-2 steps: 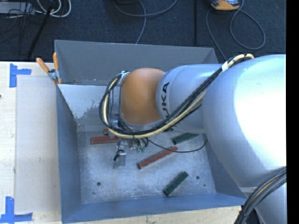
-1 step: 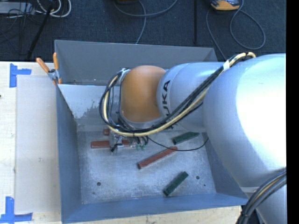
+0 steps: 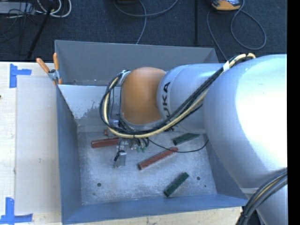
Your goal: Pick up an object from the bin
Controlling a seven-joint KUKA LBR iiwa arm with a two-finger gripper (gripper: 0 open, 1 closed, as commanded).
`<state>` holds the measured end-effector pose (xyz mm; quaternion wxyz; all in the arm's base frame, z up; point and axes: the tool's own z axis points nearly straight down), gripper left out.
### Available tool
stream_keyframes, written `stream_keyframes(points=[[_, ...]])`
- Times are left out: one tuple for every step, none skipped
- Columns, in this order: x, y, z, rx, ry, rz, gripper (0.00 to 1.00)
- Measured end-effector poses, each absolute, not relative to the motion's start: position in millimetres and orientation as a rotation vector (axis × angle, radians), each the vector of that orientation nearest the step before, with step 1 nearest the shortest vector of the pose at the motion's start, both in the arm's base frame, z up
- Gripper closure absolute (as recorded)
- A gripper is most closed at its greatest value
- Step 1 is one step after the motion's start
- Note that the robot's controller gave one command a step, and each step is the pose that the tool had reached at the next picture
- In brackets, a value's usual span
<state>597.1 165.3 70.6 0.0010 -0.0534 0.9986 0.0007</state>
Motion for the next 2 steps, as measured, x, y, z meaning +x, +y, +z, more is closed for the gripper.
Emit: stream_keyframes(points=[[597.1, 165.2, 70.6, -0.165, 3.136, 0.002, 1.0], [596.4, 155.2, 189.2, -0.083, 3.132, 0.003, 1.0]])
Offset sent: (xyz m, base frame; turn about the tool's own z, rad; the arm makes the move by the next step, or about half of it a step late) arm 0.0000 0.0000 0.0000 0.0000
